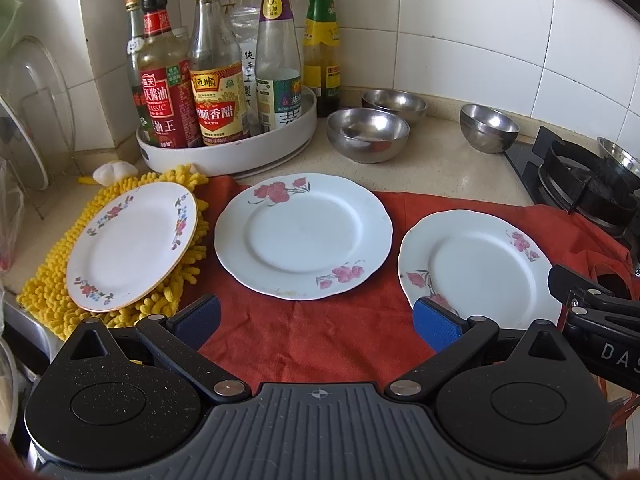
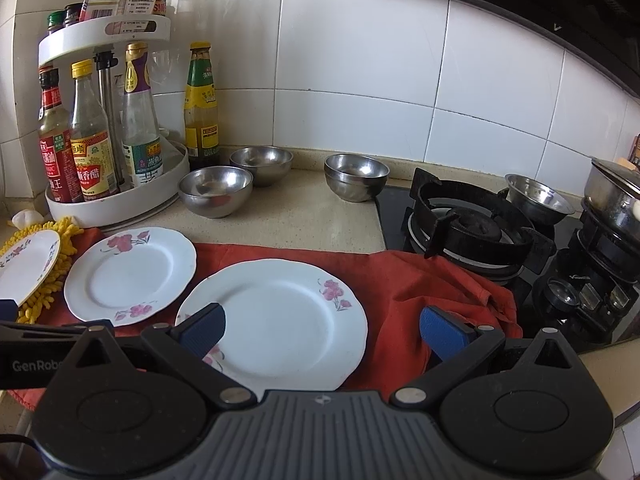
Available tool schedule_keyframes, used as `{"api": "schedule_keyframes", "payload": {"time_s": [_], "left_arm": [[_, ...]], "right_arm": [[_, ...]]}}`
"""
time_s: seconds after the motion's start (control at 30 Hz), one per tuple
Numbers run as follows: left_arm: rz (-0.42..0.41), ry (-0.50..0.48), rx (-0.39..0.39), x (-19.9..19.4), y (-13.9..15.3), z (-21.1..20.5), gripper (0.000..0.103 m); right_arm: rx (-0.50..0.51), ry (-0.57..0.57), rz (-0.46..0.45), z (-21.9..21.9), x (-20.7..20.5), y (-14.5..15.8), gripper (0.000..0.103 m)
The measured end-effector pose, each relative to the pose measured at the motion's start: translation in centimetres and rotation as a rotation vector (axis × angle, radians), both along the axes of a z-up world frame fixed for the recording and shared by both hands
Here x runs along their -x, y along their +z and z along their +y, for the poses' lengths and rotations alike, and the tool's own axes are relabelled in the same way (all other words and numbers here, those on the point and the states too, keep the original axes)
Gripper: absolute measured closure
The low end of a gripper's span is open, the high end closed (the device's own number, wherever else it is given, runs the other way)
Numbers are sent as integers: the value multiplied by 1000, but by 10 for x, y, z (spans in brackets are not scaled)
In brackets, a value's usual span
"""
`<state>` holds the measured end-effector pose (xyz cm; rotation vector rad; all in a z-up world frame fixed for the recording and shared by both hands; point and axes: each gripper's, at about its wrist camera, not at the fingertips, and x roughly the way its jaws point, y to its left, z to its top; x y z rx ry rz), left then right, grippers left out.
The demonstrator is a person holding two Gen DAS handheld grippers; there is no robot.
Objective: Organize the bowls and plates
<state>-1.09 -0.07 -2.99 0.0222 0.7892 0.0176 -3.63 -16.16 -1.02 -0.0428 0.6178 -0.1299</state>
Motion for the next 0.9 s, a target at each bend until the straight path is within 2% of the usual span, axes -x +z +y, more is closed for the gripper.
{"api": "schedule_keyframes", "payload": {"time_s": [0.9], "left_arm": [[9,-4,3,2,-3,2,0]], "right_arm": [[-3,-5,14,5,2,-3,1]]}}
